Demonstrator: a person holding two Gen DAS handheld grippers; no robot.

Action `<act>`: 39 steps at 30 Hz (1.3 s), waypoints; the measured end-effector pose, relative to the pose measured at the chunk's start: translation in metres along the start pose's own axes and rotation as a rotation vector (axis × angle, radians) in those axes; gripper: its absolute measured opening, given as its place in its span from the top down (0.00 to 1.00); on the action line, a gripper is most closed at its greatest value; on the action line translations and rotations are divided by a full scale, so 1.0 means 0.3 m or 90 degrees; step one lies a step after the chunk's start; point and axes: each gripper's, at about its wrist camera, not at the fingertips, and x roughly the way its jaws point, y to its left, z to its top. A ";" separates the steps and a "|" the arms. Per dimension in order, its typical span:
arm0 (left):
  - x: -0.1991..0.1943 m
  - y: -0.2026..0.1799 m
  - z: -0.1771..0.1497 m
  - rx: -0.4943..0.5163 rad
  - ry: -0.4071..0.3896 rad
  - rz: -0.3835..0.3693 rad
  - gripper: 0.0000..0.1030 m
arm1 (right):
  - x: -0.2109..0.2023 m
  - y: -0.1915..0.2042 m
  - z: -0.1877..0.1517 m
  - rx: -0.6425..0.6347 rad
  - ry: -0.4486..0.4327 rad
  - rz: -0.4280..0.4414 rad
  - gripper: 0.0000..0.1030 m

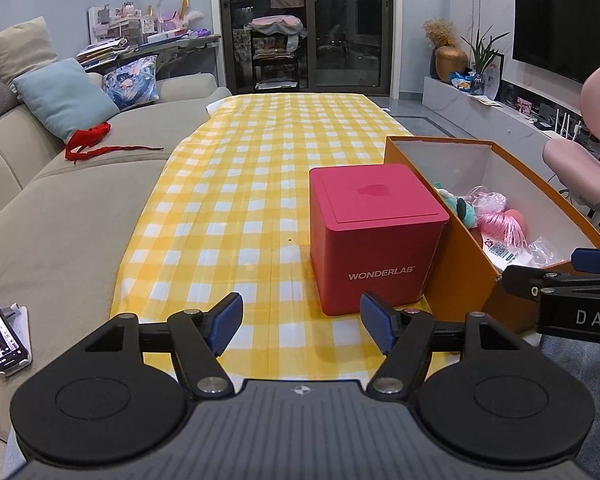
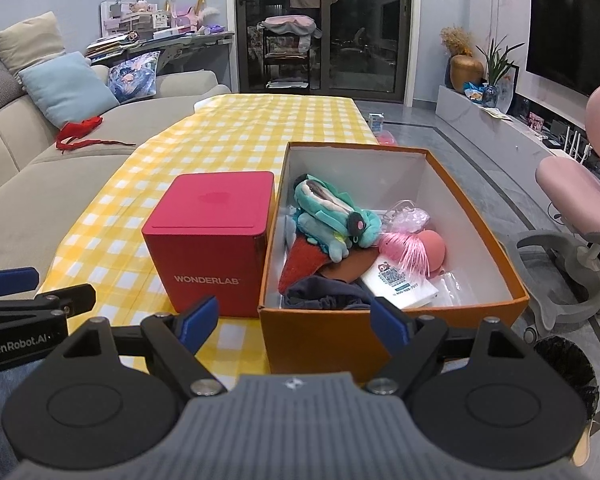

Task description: Organize soft objects

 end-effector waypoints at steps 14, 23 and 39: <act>0.000 0.000 -0.001 0.001 0.002 -0.001 0.23 | -0.002 -0.002 -0.001 0.008 0.000 -0.002 0.20; 0.000 0.000 -0.002 -0.003 0.002 0.001 0.23 | -0.002 -0.006 0.000 0.011 0.001 -0.002 0.20; 0.000 0.001 -0.001 -0.003 0.003 0.000 0.23 | -0.002 -0.004 -0.003 0.016 0.002 -0.004 0.20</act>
